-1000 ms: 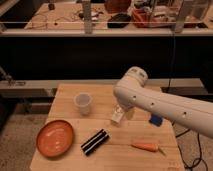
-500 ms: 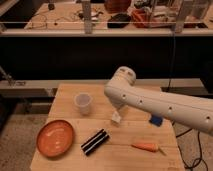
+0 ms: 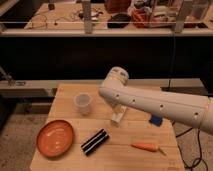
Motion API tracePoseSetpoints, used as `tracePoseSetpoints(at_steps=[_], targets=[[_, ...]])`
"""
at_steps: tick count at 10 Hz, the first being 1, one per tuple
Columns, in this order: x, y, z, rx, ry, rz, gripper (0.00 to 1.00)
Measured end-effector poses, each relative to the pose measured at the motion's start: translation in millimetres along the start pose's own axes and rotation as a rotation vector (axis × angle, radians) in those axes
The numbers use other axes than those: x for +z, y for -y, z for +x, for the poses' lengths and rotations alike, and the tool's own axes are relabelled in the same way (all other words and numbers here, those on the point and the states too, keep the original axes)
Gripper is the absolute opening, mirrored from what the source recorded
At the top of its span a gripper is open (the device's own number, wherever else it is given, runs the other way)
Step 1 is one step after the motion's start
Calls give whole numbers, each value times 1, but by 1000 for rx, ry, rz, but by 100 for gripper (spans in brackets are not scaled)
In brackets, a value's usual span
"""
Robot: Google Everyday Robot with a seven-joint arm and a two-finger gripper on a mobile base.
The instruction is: Pick up the ceramic cup
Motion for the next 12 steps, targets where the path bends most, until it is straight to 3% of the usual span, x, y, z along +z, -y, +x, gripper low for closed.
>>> tracePoseSetpoints(at_steps=[12], targets=[[23,51,-17,-141,17,80,80]])
